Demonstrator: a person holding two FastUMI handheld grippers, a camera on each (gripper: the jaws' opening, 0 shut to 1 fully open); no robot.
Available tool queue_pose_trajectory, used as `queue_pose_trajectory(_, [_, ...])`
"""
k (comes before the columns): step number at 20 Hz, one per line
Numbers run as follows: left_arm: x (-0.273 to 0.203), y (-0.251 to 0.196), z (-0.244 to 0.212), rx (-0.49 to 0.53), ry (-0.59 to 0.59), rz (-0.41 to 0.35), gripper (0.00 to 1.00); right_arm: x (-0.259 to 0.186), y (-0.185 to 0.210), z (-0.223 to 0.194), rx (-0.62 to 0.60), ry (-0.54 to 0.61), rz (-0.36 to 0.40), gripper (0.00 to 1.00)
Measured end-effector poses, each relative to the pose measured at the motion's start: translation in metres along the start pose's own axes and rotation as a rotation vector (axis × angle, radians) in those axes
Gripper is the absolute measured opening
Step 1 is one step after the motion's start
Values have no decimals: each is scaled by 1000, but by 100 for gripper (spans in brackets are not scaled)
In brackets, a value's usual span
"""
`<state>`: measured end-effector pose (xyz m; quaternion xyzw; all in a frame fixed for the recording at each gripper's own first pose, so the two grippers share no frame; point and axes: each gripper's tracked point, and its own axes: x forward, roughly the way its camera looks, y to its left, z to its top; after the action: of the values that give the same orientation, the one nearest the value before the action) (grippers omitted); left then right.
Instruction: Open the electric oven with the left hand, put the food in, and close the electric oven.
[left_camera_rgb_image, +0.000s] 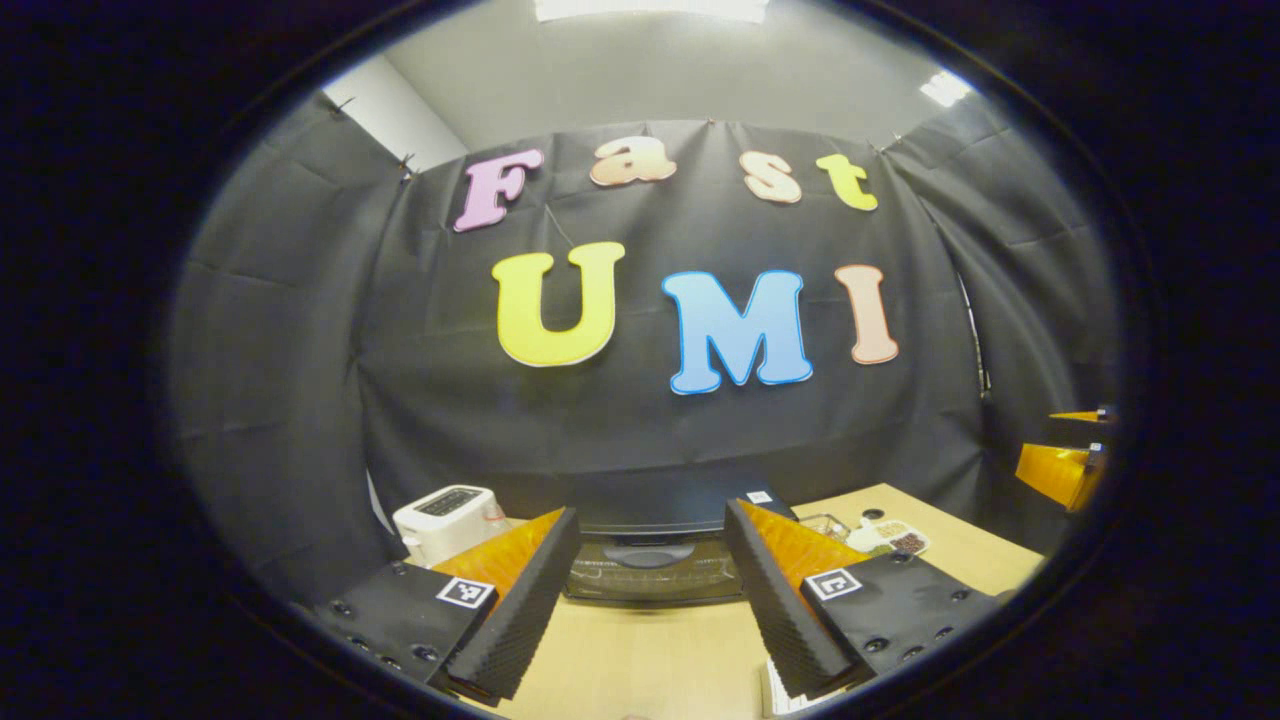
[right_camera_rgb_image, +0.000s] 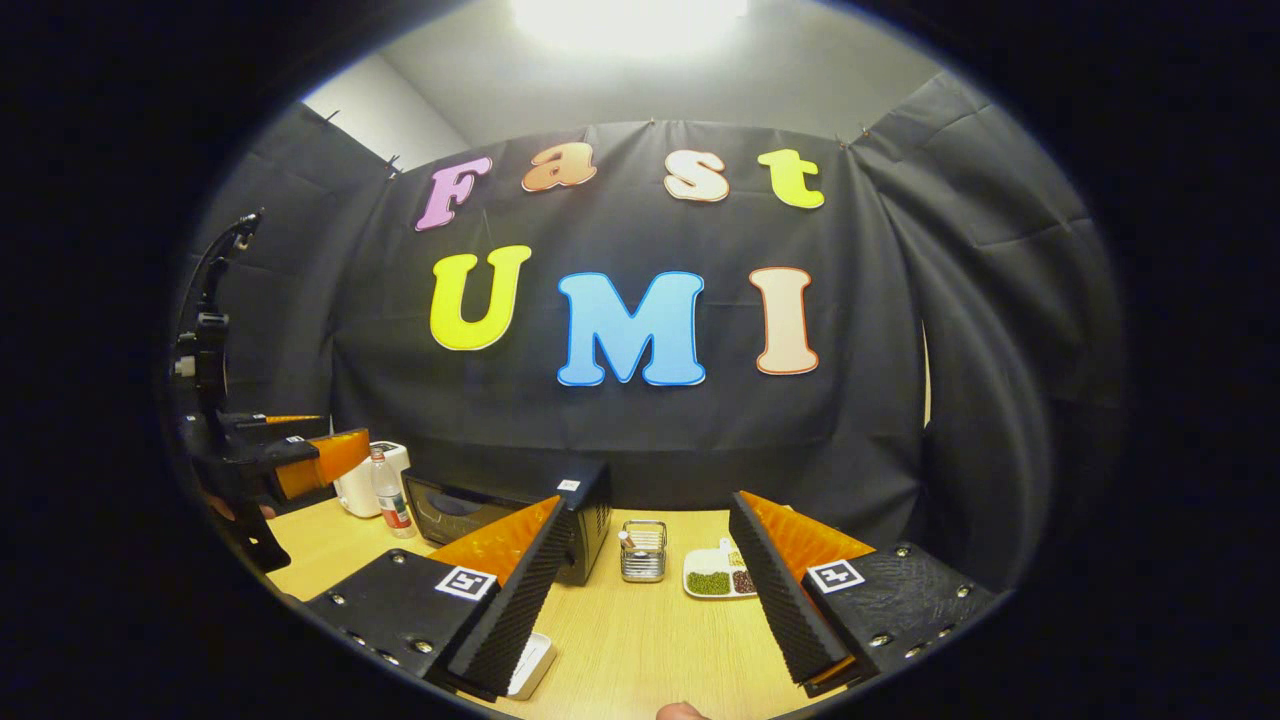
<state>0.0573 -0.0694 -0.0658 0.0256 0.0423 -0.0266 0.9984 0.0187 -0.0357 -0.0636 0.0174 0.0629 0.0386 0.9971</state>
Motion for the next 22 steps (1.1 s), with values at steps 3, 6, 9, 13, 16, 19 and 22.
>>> queue_pose_trajectory(3, [-35,-4,6,-1,-11,13,100,-16,-11,1,13,0,-2,98])
queue_pose_trajectory(6, [-63,2,11,-4,-13,30,100,-29,-15,7,39,-5,-2,98])
queue_pose_trajectory(9, [-85,12,21,3,-31,38,100,-42,-21,16,43,-24,-23,98])
queue_pose_trajectory(13, [-101,26,29,-12,-42,30,100,-56,-14,25,59,-46,-47,97])
queue_pose_trajectory(16, [-114,41,32,-28,-51,34,100,-67,-8,33,48,-65,-59,97])
queue_pose_trajectory(19, [-121,51,33,-15,-61,33,100,-74,2,38,46,-75,-61,97])
queue_pose_trajectory(22, [-128,56,36,-11,-69,30,100,-76,5,43,47,-81,-68,97])
